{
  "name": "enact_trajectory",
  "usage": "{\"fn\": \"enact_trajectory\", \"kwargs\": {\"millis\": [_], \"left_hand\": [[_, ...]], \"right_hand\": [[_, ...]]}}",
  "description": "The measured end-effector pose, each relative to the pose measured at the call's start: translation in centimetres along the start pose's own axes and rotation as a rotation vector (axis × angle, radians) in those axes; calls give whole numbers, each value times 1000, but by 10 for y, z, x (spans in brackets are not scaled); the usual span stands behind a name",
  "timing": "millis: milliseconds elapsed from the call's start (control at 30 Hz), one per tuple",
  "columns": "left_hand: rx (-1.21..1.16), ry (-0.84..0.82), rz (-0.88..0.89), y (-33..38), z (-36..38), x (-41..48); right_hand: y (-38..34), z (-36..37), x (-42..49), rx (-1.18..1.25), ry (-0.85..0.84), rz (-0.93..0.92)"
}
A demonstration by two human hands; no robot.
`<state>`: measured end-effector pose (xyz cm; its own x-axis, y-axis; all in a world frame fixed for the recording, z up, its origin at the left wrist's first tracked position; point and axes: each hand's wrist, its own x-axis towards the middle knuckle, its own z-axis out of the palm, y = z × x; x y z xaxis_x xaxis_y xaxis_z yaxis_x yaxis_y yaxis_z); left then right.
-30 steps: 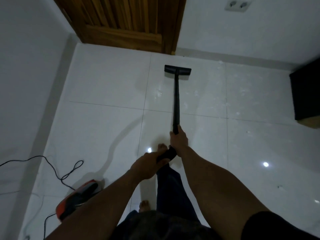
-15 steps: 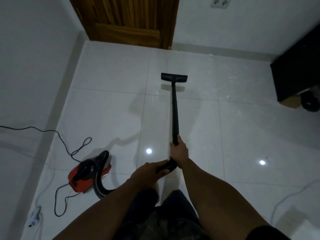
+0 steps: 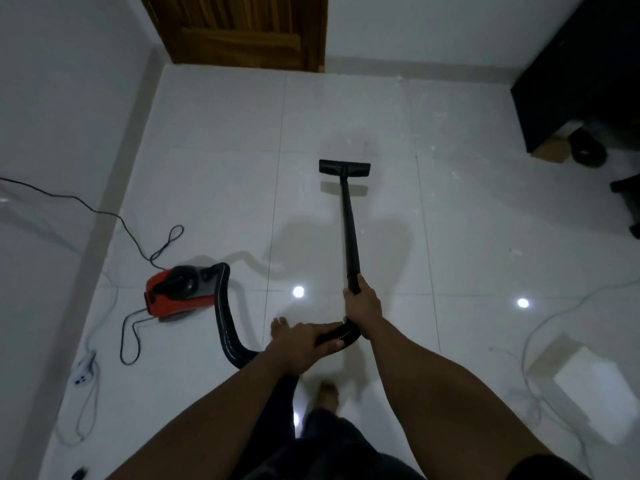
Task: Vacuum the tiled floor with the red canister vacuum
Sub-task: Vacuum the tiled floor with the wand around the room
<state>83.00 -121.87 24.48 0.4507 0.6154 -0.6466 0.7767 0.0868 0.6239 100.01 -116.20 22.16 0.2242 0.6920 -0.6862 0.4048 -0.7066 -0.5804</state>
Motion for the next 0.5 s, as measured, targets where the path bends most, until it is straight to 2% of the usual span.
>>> {"fn": "enact_trajectory", "kwargs": {"millis": [133,500], "left_hand": [[-70,-80,-6,10,56,-50],[-43,-240,-19,-14,173,-150]], "right_hand": [[67,8,-52,29,6,66],[205,52,-167,43,20,168]]}}
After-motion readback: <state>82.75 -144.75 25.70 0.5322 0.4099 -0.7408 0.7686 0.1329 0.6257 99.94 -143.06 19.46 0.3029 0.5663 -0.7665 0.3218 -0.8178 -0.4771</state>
